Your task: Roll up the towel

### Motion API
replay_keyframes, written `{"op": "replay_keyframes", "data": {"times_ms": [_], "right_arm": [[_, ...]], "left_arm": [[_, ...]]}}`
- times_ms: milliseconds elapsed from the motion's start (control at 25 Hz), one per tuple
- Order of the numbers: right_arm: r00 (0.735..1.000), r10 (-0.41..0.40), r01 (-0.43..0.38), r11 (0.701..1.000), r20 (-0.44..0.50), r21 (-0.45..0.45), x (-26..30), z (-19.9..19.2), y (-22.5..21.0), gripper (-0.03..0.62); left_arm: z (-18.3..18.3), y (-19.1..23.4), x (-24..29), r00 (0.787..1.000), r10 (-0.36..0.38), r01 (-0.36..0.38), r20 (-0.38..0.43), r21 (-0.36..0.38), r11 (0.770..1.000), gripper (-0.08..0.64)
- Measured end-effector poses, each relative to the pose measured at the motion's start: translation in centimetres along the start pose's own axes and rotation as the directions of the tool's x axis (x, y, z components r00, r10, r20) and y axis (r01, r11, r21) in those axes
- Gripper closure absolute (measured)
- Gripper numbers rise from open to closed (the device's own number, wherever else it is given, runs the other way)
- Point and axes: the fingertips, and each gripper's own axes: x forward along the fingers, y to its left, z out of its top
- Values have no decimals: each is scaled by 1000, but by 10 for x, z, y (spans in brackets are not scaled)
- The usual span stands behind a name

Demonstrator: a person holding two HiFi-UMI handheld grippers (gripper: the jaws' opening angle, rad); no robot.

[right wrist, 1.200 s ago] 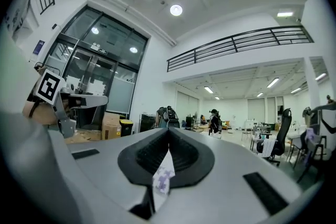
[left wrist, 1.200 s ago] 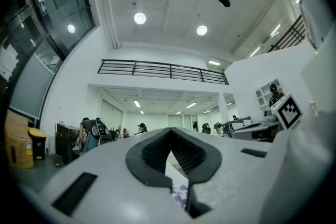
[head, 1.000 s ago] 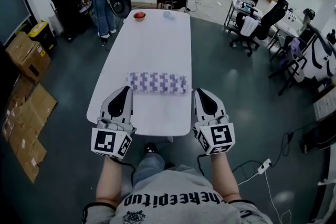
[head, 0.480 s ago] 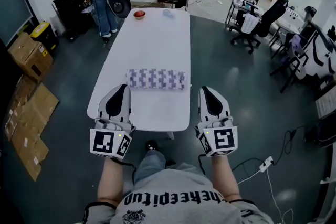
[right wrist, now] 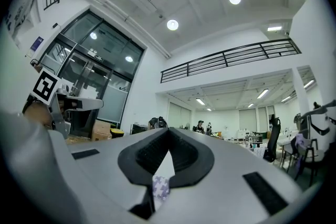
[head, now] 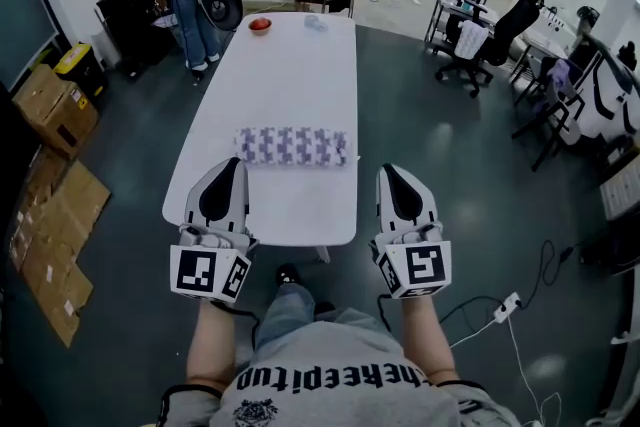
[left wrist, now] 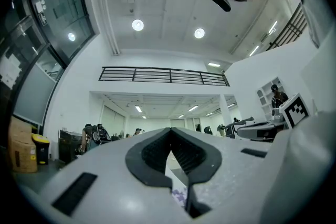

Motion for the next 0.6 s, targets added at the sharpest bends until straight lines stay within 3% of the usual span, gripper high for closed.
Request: {"op": "replay_keyframes", "data": {"times_ms": [600], "right_arm": [[1000,-17,17,1000,7,-3,-10,9,4,591]], "left_arm": [[4,-6,-8,1000,-10,10,-5,-15,1000,555]]}}
